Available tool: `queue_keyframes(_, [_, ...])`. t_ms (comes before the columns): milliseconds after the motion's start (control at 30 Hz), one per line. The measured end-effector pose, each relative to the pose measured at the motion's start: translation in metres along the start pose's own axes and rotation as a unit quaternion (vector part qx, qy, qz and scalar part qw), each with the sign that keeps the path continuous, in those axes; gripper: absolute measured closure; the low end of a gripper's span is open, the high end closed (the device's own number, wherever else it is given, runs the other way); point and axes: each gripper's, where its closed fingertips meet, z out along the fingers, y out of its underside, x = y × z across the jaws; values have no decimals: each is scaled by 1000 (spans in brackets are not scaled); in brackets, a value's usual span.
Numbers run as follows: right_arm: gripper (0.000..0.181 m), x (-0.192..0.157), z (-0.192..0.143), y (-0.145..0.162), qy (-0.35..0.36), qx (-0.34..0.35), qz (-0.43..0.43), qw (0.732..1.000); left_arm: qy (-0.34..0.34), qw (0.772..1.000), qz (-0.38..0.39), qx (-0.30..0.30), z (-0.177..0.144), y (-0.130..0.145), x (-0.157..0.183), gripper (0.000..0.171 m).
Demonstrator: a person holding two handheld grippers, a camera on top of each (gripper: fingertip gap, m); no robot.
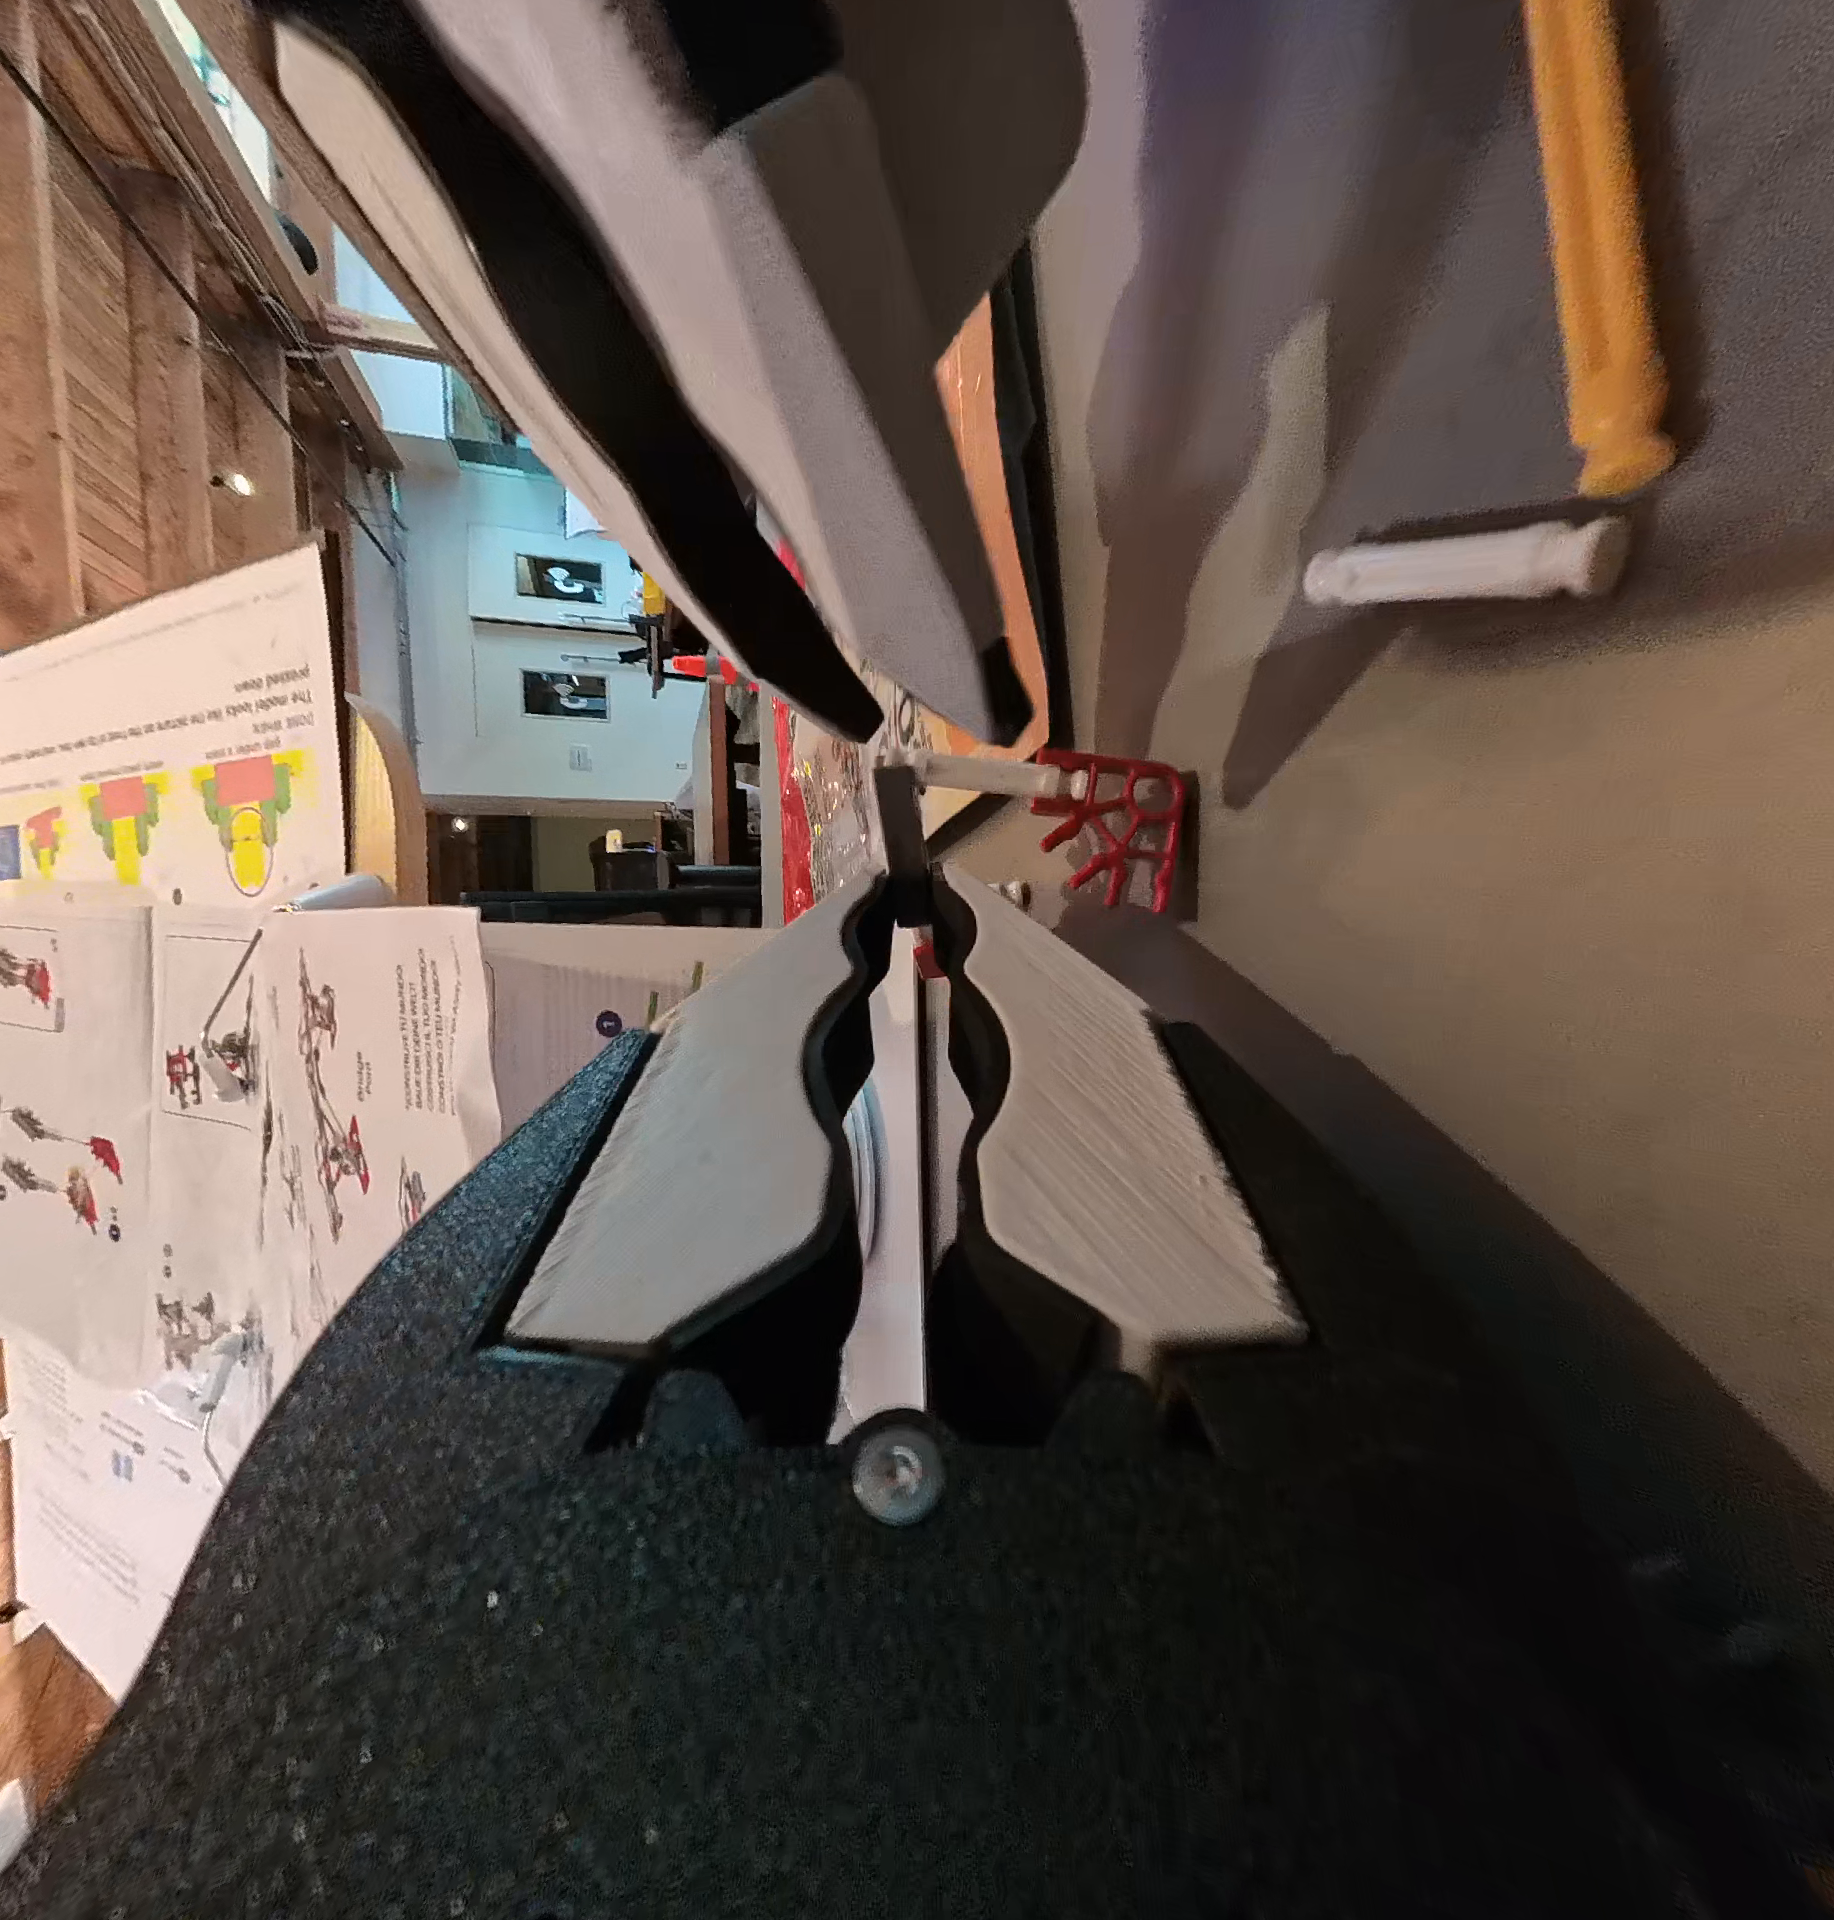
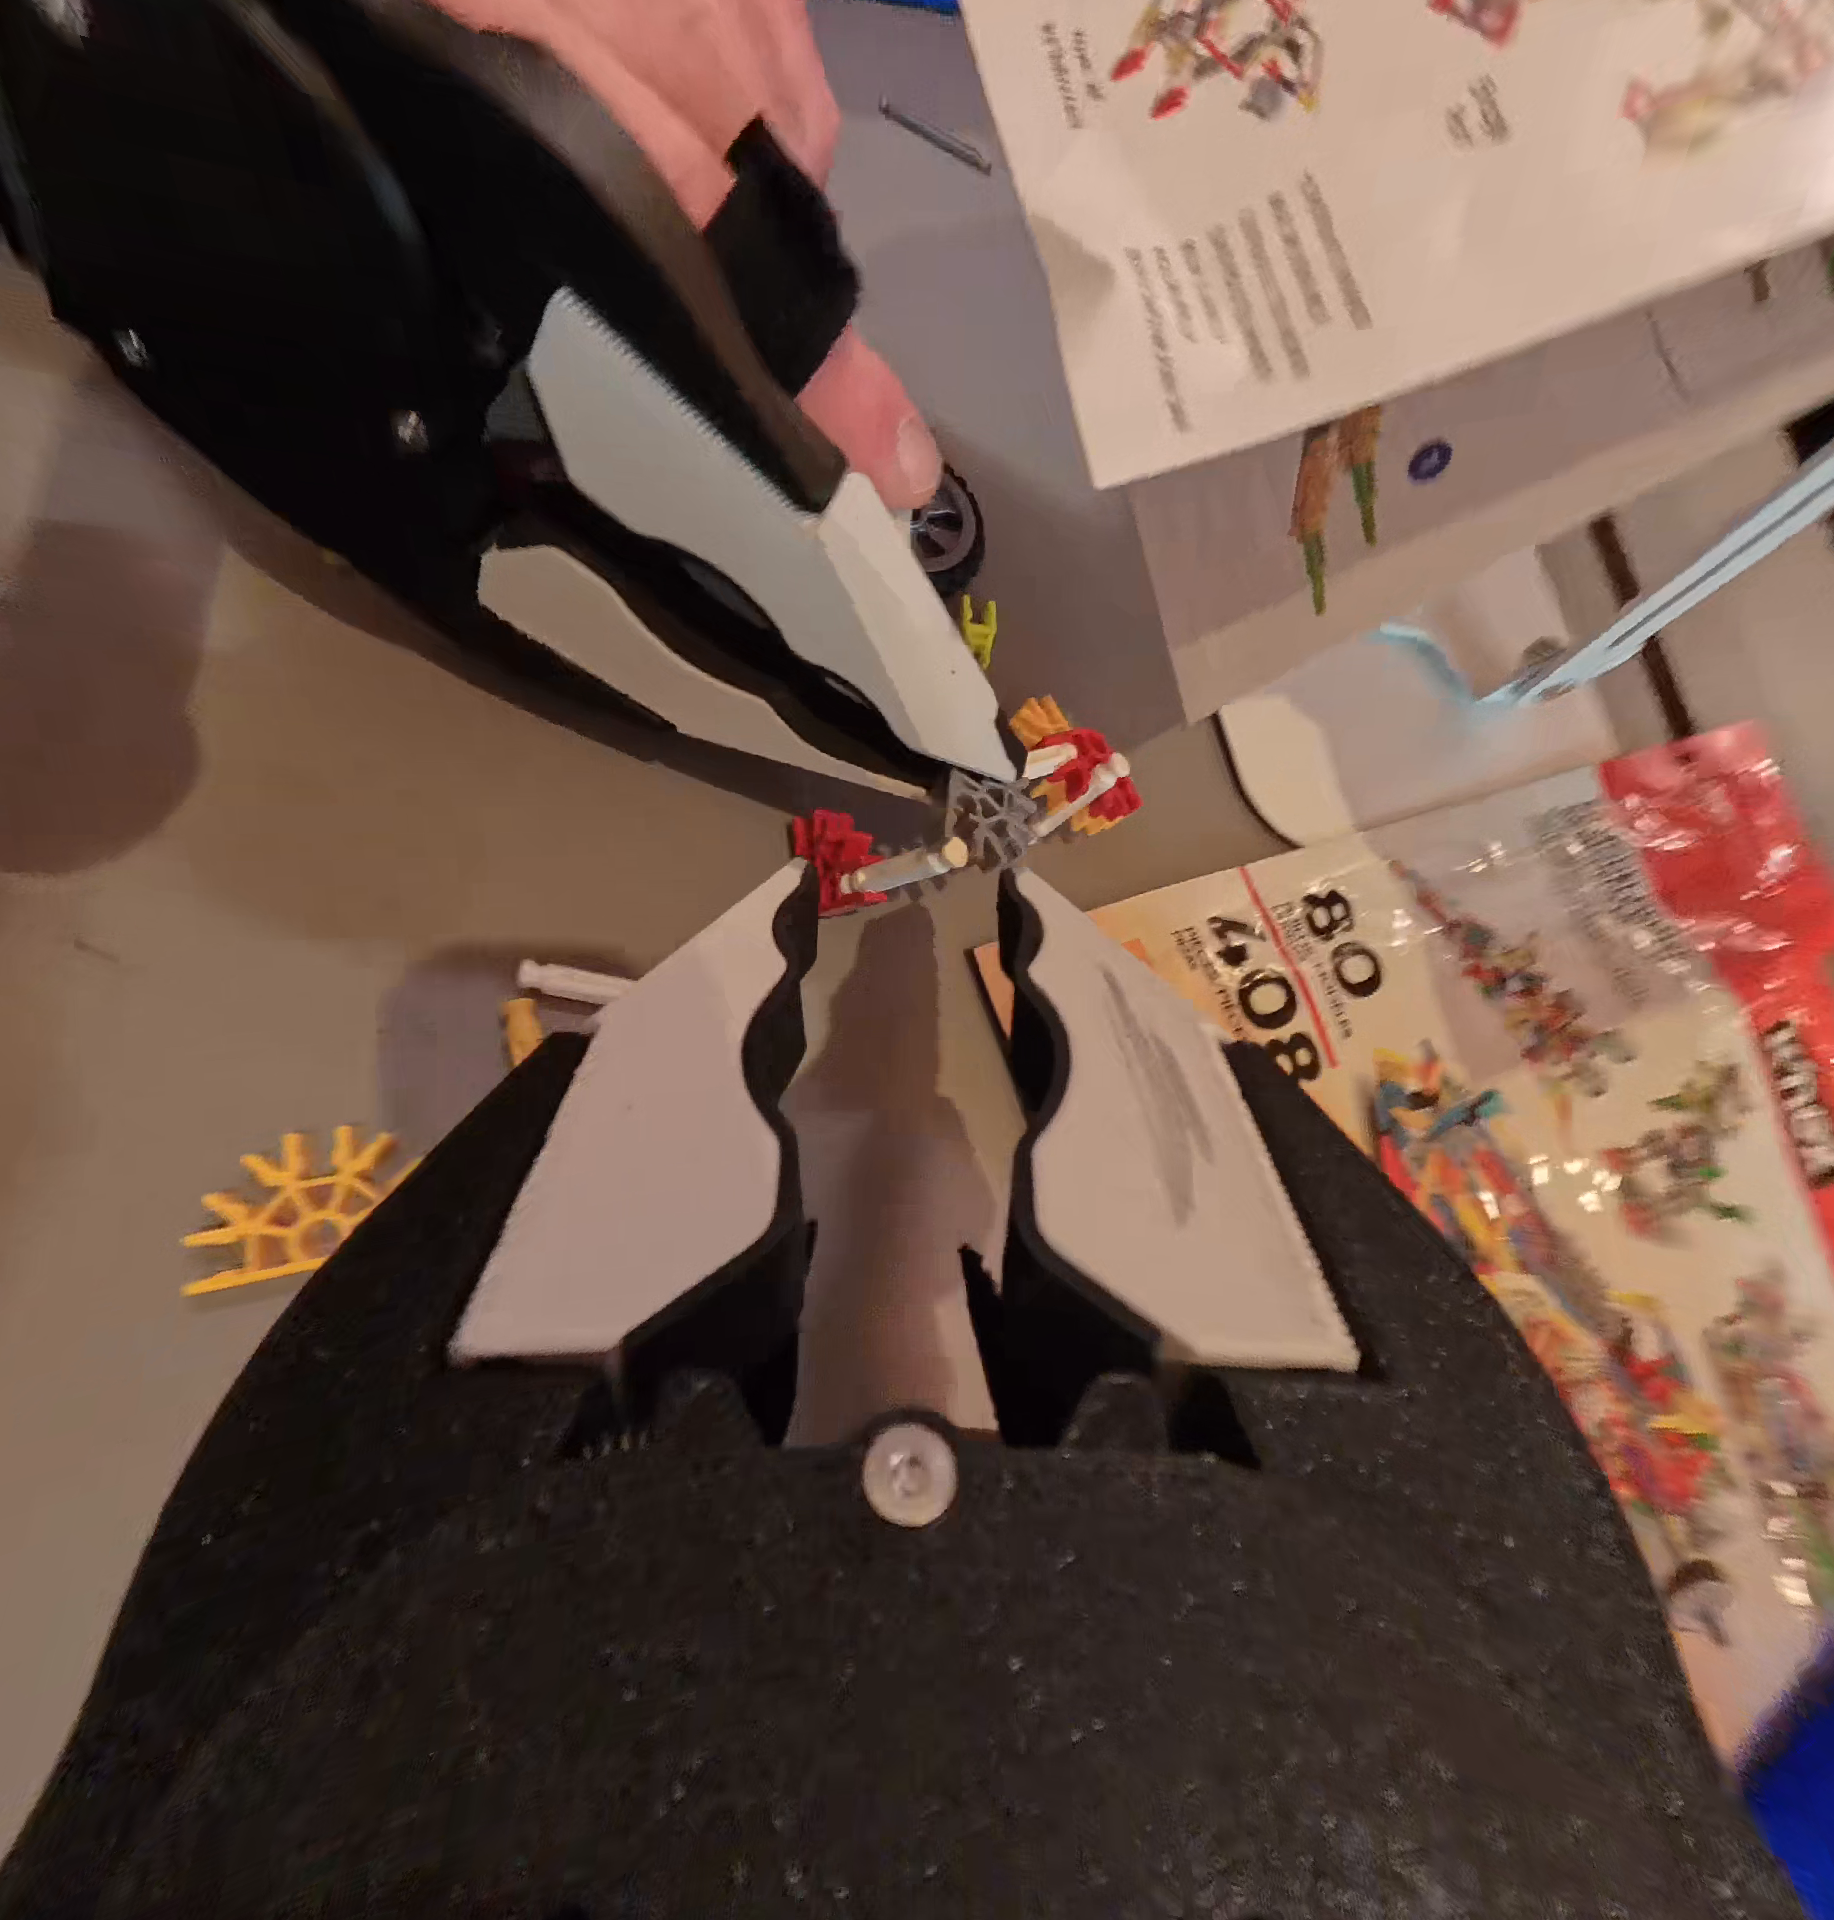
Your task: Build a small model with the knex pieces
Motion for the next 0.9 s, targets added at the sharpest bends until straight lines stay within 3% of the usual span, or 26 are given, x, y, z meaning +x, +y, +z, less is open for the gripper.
queue_keyframes(133, [140,-5,10,0,32,-16,-80,996,10,1000,-9,-4,0,6,0,166])
queue_keyframes(300, [122,-4,10,-7,42,7,-94,995,16,1000,-13,-3,0,6,0,166])
queue_keyframes(567, [136,-4,18,1,51,-2,-120,991,20,1000,-10,-1,-1,5,1,167])
queue_keyframes(900, [137,-5,18,2,39,3,-103,994,13,1000,8,-3,-2,5,2,167])
